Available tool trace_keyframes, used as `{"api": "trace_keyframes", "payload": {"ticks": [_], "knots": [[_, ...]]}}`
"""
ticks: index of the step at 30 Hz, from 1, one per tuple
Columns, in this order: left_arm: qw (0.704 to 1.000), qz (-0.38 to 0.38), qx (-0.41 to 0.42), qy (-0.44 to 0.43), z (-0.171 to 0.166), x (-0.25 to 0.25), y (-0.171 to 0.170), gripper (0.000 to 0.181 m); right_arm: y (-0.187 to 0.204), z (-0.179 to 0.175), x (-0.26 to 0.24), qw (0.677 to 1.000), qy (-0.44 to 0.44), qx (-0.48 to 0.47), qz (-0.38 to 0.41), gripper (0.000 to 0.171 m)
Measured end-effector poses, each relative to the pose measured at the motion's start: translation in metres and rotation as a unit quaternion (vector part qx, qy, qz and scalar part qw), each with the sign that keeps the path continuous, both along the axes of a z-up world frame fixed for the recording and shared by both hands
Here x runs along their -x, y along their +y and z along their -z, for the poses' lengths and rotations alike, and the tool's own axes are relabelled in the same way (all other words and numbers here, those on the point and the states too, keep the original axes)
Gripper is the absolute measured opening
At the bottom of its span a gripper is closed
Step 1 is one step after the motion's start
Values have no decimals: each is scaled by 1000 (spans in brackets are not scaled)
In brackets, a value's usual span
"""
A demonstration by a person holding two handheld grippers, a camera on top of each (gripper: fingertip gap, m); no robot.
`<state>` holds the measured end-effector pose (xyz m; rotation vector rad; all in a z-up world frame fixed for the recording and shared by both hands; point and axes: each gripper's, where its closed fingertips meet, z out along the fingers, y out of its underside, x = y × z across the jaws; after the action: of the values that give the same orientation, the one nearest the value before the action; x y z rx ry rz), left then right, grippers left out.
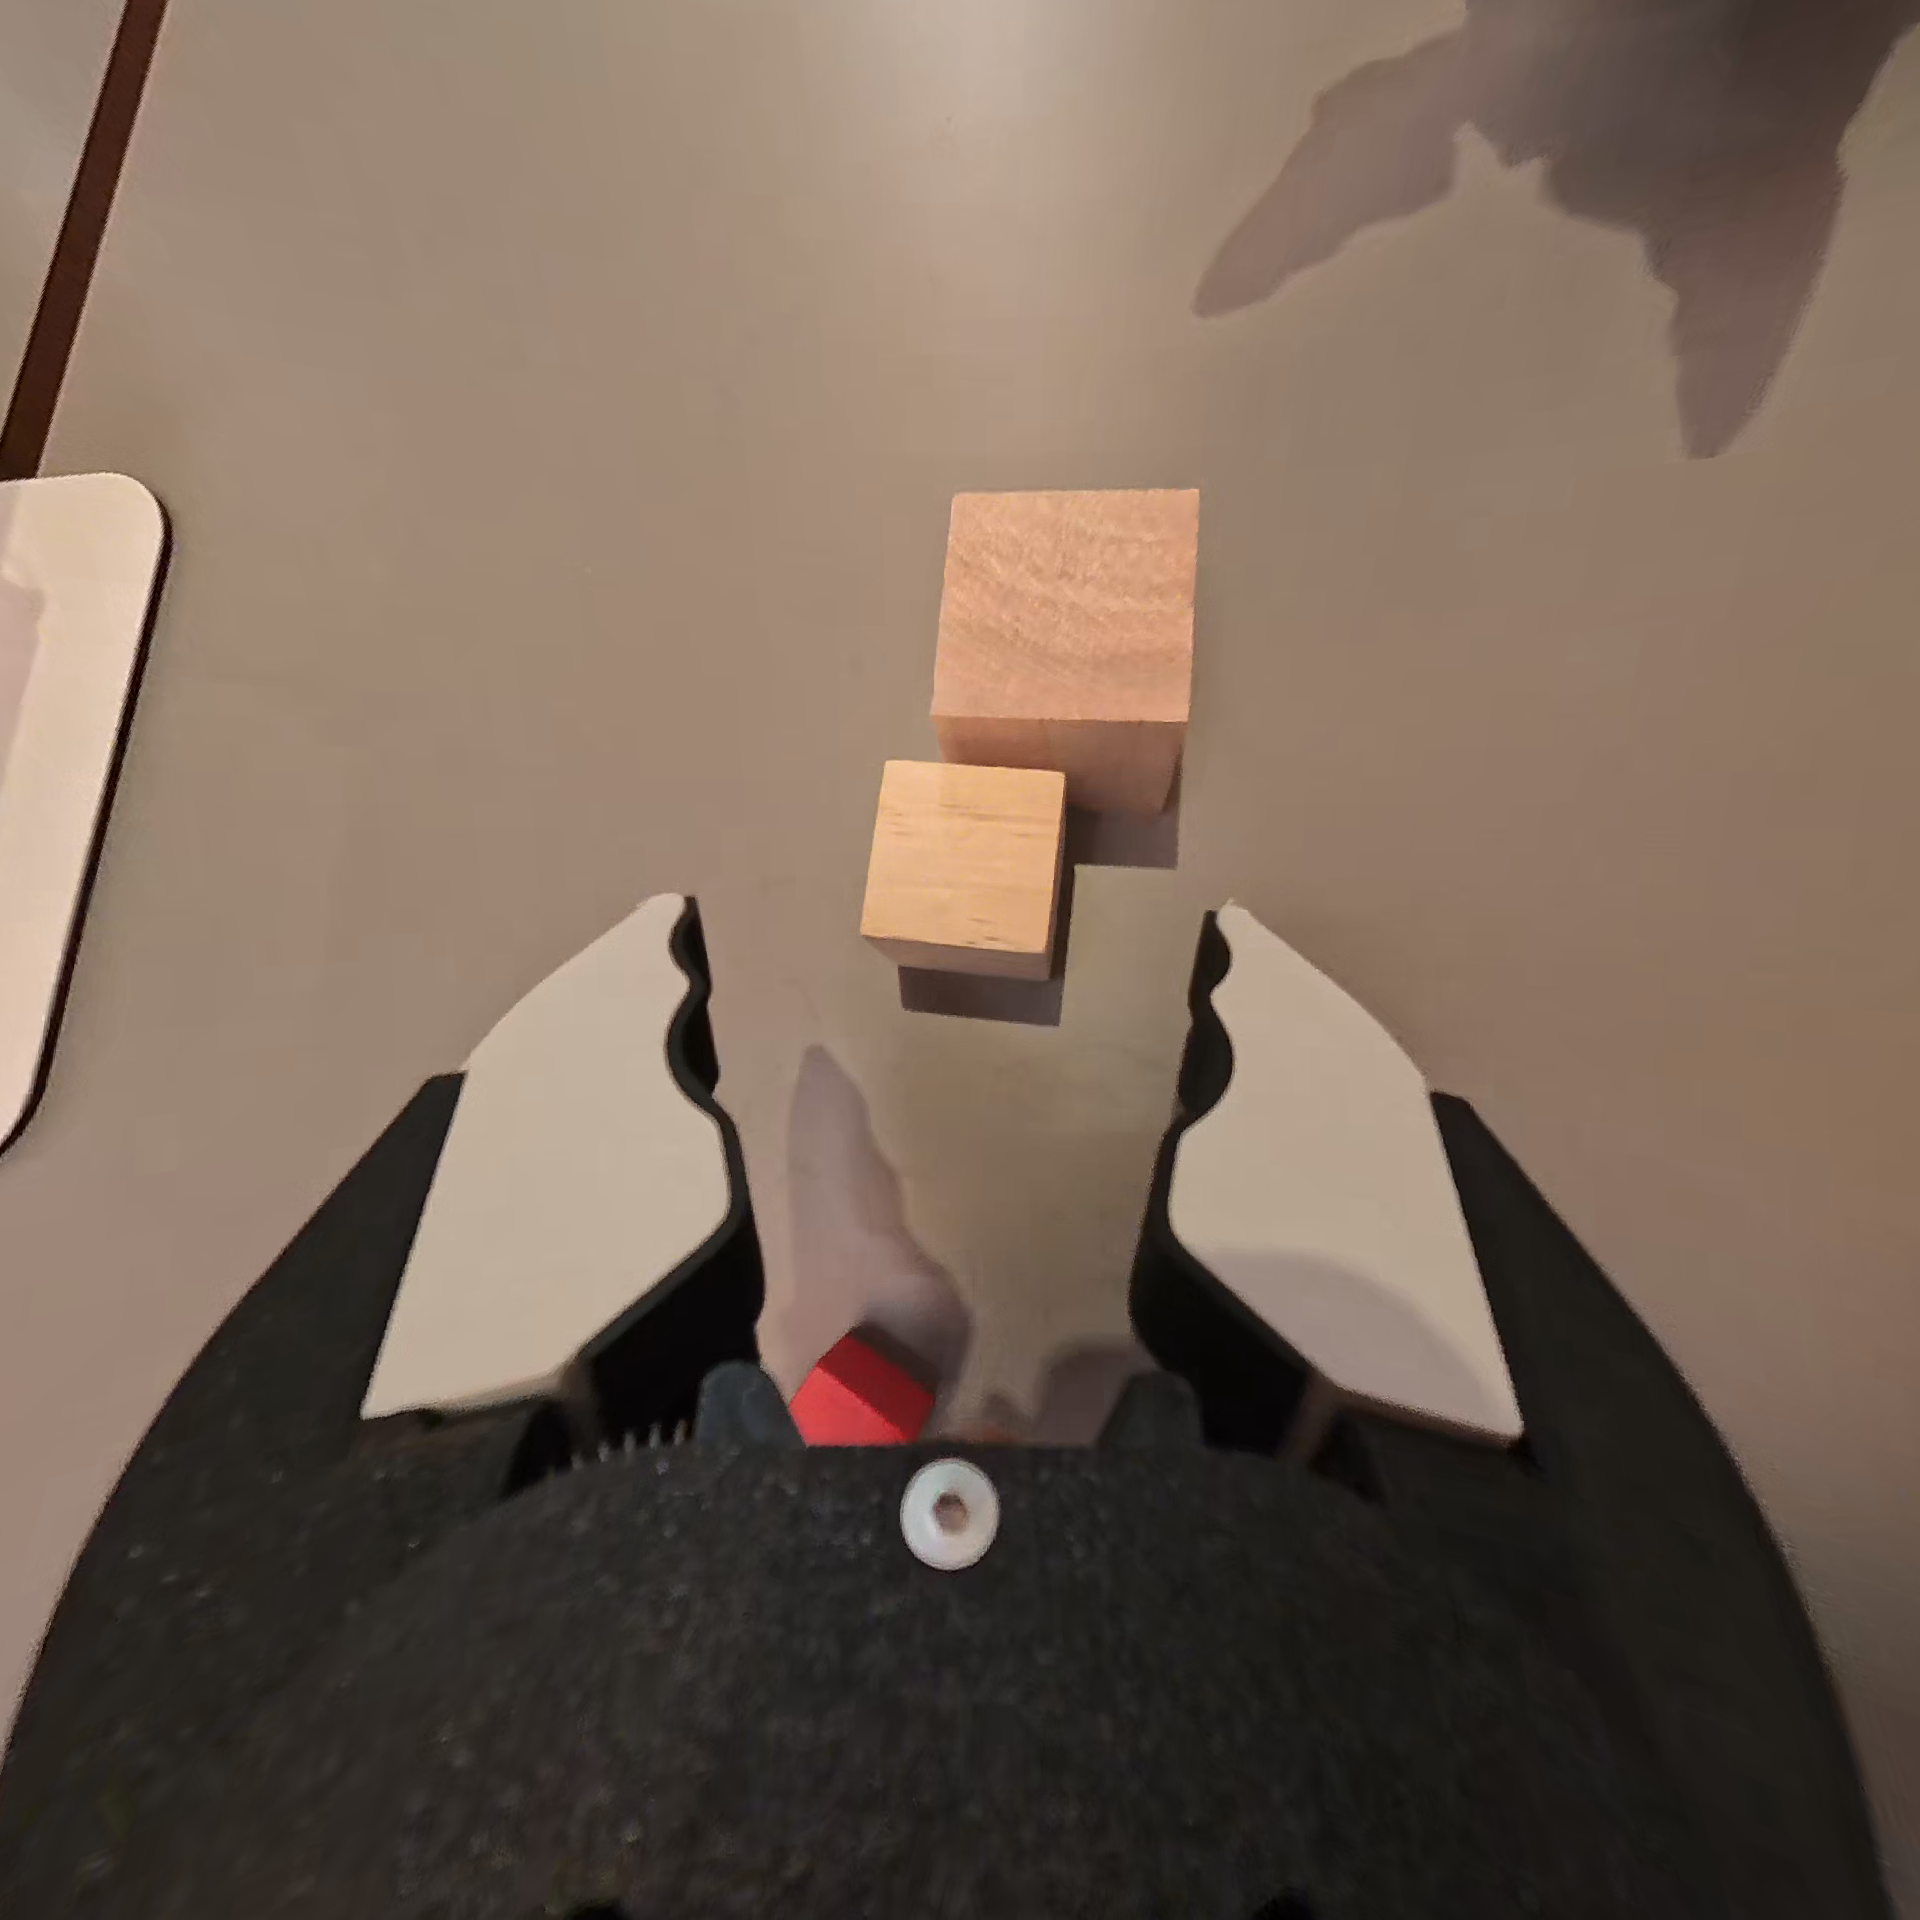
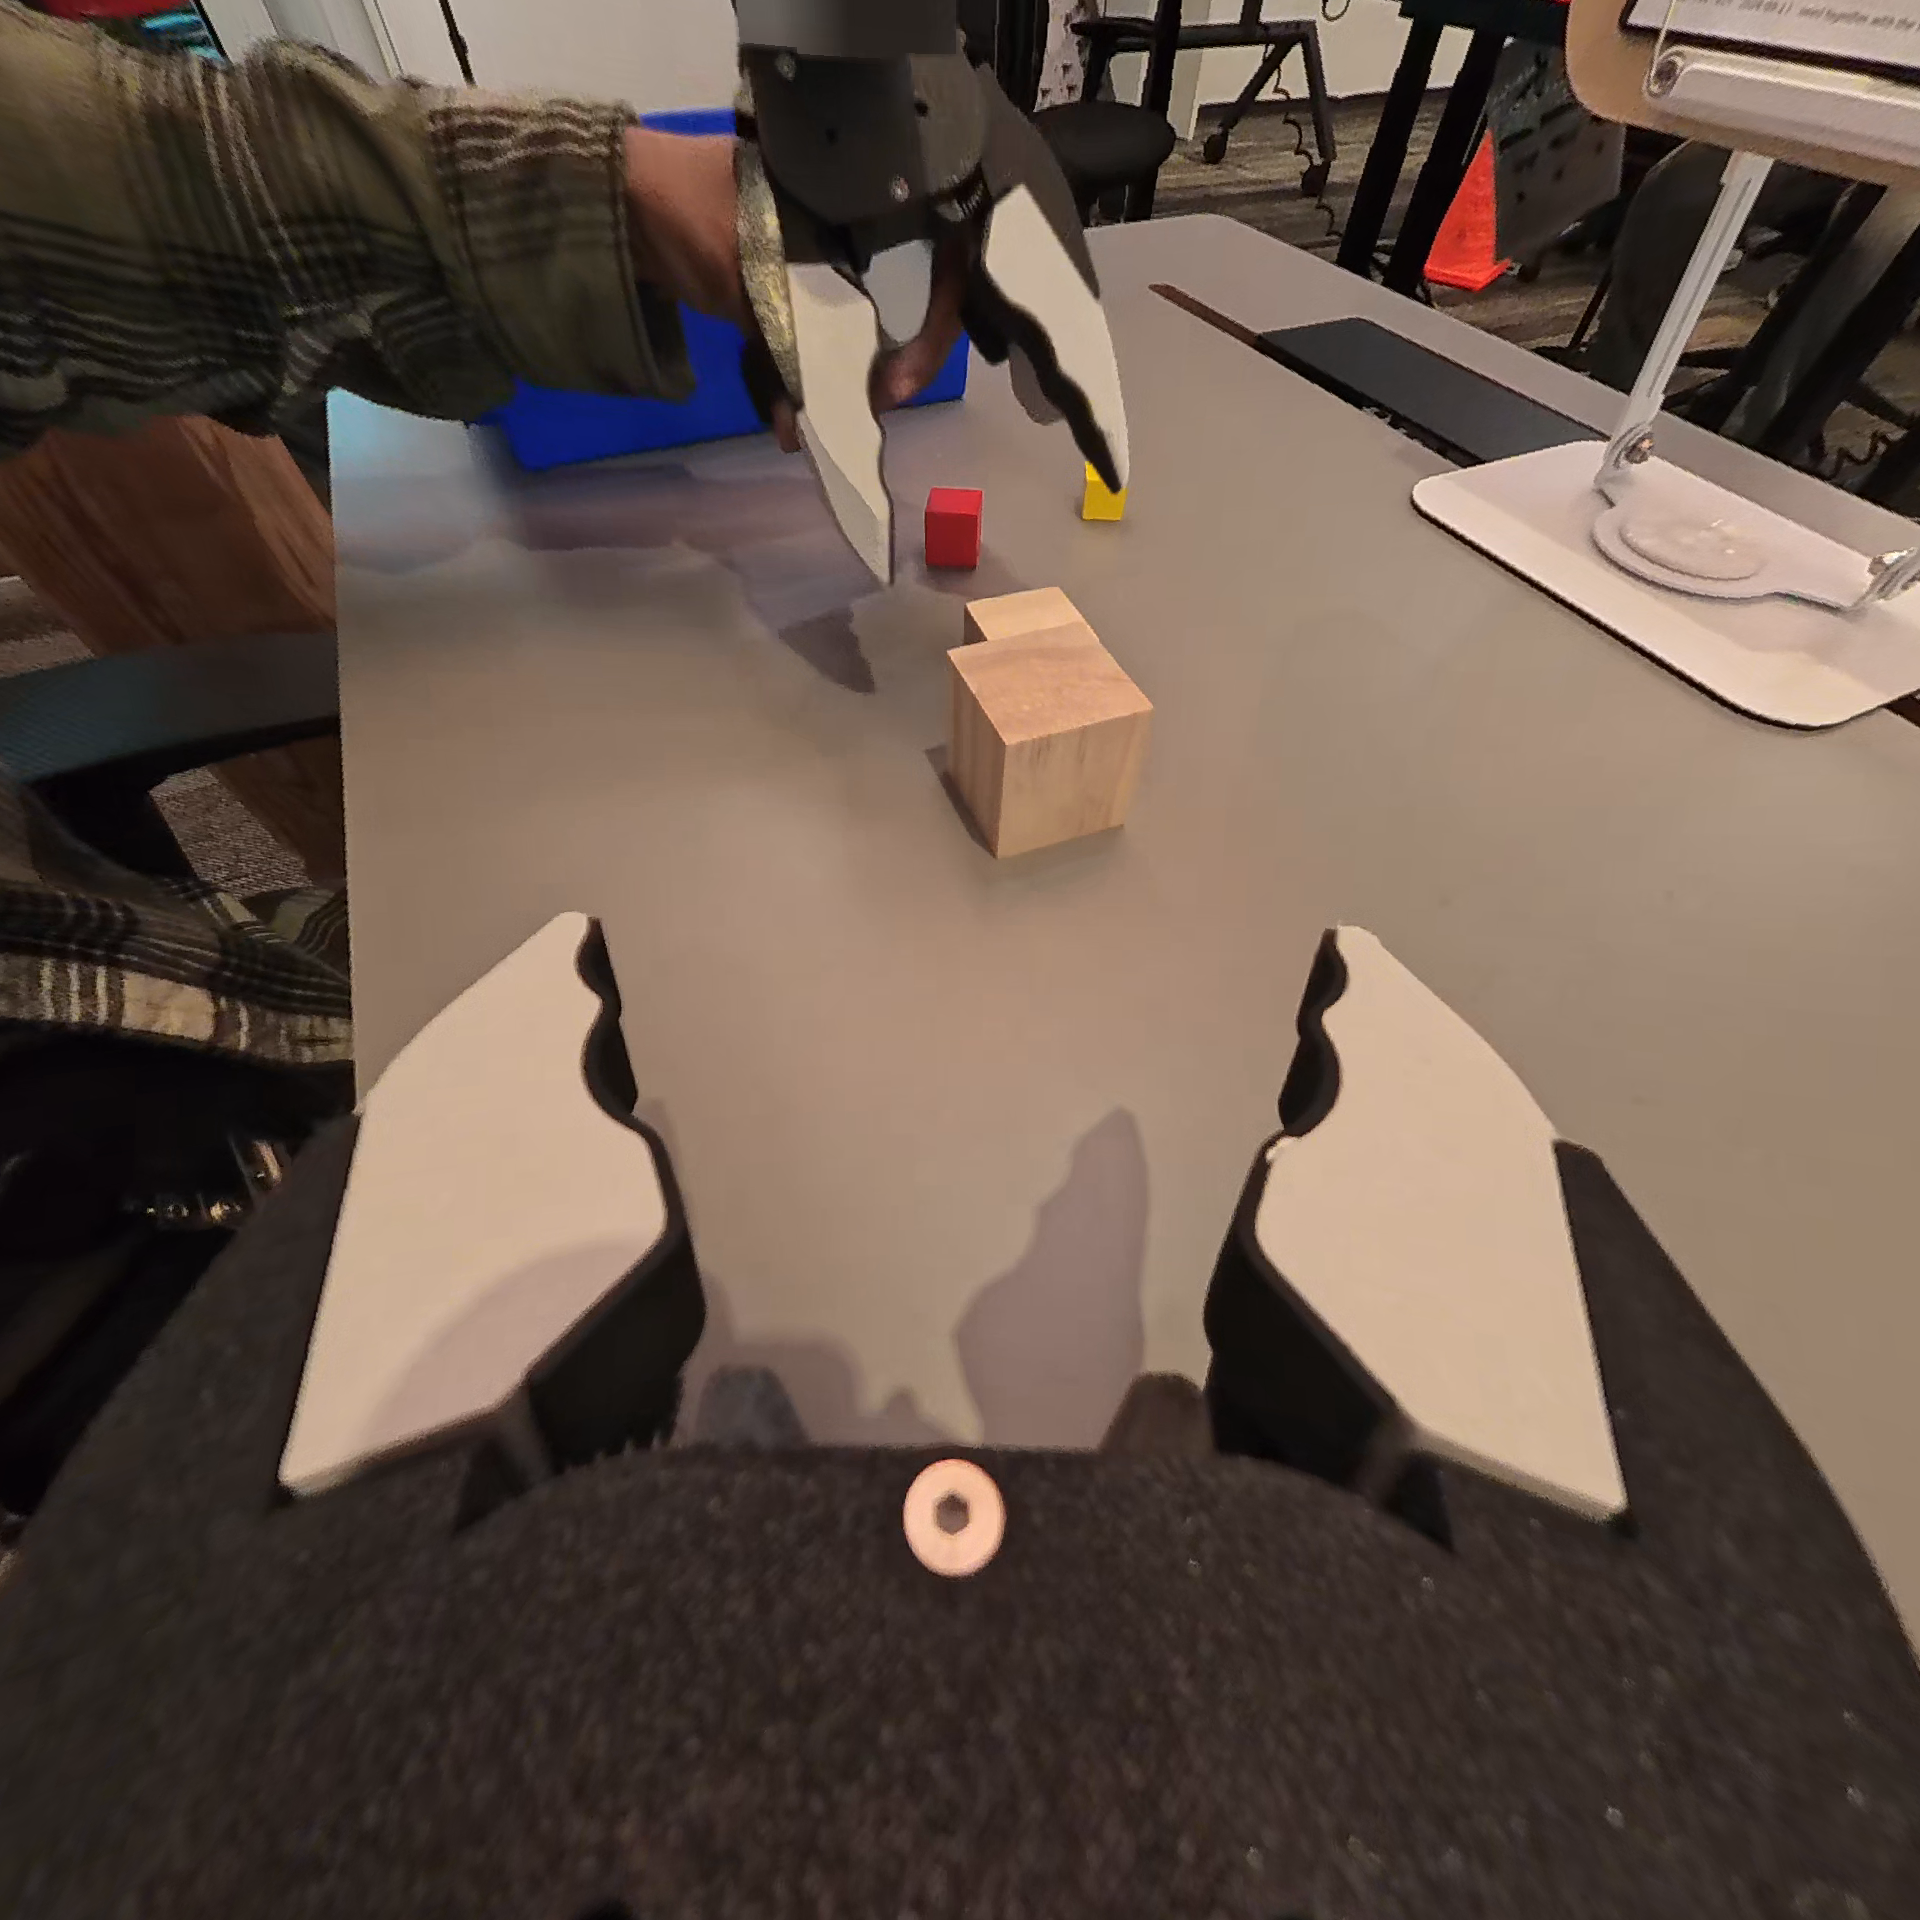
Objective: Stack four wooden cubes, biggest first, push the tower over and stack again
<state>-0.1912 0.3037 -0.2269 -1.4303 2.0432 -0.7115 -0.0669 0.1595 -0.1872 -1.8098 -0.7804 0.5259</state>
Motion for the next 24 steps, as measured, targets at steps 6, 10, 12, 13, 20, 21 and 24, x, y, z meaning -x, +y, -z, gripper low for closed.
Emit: {"api": "trace_keyframes", "payload": {"ticks": [6, 10, 12, 13, 20, 21, 24], "knots": [[1000, -7, 16, -9, 11, -8, -1, 85, 0, 1, 3, 1000, 2, 4, -4, 121], [1000, -10, 17, 4, 24, -10, -2, 85, -1, 2, 4, 1000, -1, 4, -8, 120], [1000, -10, 18, -1, 26, -13, -3, 83, -1, 2, 4, 1000, 0, 5, -8, 119], [1000, -10, 22, -1, 28, -13, -3, 83, -1, 3, 4, 1000, 1, 6, -9, 119], [999, -9, 38, 2, 35, -17, -5, 75, -2, 3, 4, 1000, -1, 7, -10, 119], [999, -10, 38, 4, 36, -18, -4, 76, -2, 4, 4, 1000, 0, 8, -10, 119], [999, -14, 41, 8, 38, -19, -5, 73, -2, 3, 4, 1000, 1, 7, -10, 119]]}}
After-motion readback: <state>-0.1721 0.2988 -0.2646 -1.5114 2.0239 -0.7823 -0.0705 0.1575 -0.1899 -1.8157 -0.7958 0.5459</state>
